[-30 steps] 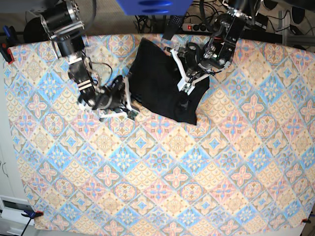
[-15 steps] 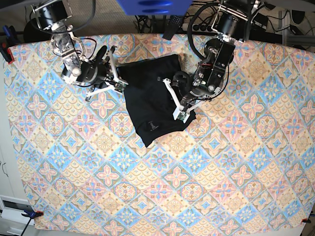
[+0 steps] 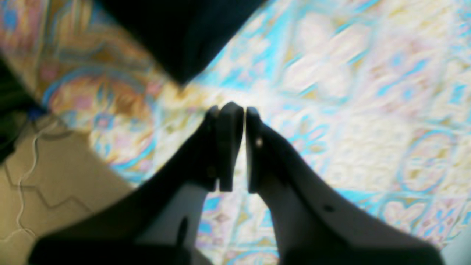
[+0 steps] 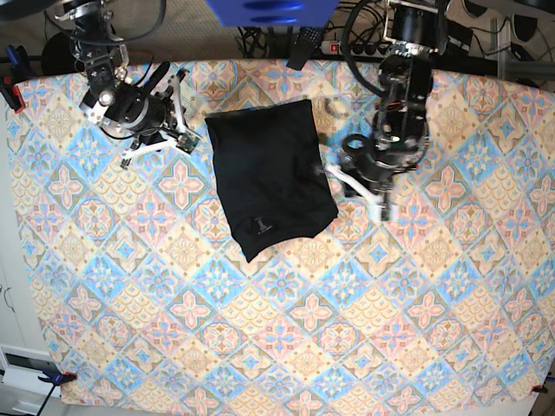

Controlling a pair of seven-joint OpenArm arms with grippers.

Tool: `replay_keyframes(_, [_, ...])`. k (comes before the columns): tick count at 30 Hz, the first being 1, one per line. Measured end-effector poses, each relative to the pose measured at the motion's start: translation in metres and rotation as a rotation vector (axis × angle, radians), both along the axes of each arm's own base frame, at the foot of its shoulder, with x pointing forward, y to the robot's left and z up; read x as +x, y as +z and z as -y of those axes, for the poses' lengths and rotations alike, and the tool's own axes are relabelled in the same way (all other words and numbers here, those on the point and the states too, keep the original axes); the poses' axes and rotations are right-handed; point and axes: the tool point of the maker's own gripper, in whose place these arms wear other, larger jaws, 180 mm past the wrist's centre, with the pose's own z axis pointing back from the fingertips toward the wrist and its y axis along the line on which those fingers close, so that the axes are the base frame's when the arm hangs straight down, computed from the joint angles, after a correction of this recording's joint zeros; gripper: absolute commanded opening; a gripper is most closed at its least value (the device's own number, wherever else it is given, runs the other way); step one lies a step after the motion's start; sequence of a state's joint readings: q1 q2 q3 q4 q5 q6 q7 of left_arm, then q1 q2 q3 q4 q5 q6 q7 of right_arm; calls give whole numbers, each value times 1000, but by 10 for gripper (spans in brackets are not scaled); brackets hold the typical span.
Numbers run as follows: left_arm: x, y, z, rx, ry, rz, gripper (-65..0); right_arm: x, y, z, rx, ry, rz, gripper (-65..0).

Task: Fold the T-shirt properly
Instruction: 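Grasp the bundle with the right gripper and drag it away from the left gripper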

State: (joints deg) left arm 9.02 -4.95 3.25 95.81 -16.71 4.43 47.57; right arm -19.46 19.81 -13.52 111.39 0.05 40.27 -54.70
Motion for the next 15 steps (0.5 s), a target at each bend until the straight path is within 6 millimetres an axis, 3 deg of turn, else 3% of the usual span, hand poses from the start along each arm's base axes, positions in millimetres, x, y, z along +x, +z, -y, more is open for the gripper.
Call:
replay_keyframes(4, [-23, 8, -57, 29, 164, 6, -542, 11, 15, -53, 122, 65, 54, -605])
replay_keyframes(8, [-51, 14, -98, 9, 334, 5, -542, 5, 22, -100, 200, 144, 50, -605])
replay_keyframes(15, [-74, 14, -117, -106, 452, -2, -542, 15, 50, -169, 325, 234, 102, -605])
